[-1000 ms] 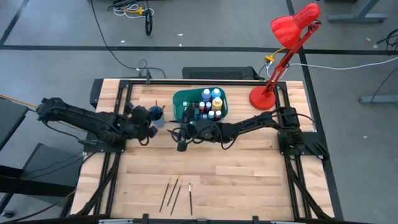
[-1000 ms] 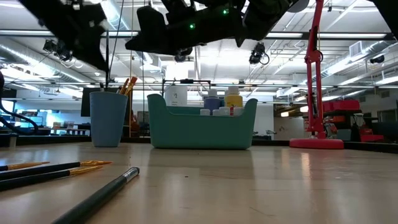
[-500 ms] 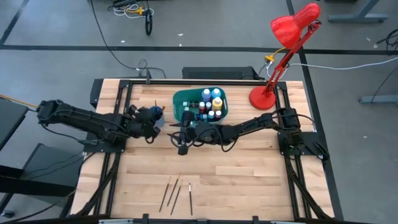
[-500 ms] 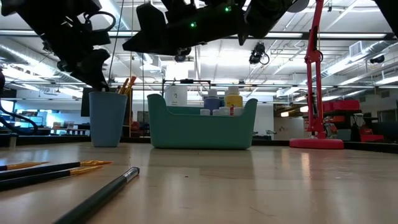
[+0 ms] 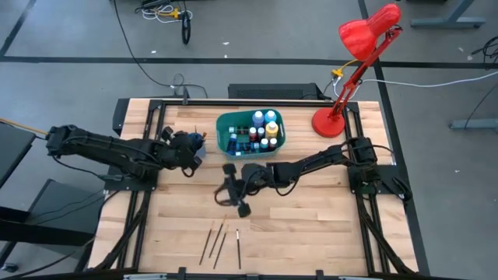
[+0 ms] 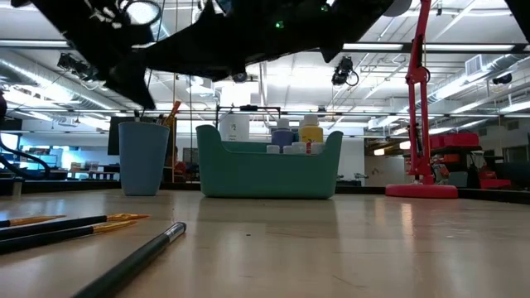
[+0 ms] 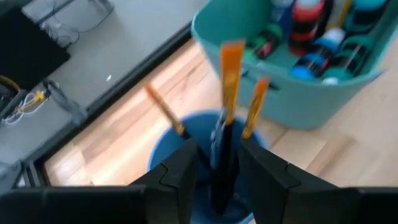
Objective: Pick & Place Paint Supplies
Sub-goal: Put the silver paint brush into the blue cup
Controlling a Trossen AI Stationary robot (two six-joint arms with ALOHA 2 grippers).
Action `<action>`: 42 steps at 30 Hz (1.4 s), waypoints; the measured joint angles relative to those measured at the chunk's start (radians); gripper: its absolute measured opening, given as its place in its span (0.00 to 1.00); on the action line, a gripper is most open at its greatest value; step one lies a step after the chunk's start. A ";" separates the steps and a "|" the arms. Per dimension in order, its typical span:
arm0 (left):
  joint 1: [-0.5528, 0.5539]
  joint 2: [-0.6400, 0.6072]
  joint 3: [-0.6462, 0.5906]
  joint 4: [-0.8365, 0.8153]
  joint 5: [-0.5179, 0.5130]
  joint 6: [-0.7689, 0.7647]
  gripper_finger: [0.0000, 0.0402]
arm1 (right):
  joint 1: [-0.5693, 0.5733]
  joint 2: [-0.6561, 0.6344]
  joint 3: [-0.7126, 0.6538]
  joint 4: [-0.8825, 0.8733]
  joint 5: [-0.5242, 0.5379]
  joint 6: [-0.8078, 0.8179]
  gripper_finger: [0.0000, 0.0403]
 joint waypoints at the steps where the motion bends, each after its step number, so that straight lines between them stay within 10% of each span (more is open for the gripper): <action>1: 0.000 -0.002 0.019 0.000 -0.001 0.018 0.31 | 0.004 0.000 0.000 -0.022 -0.032 0.000 0.42; 11: -0.038 -0.005 0.148 0.057 0.037 0.173 0.31 | 0.053 0.000 0.000 -0.226 -0.315 -0.015 0.42; 42: -0.045 0.060 0.149 0.143 0.184 0.179 0.31 | 0.157 0.260 0.000 -0.026 -0.398 -0.069 0.39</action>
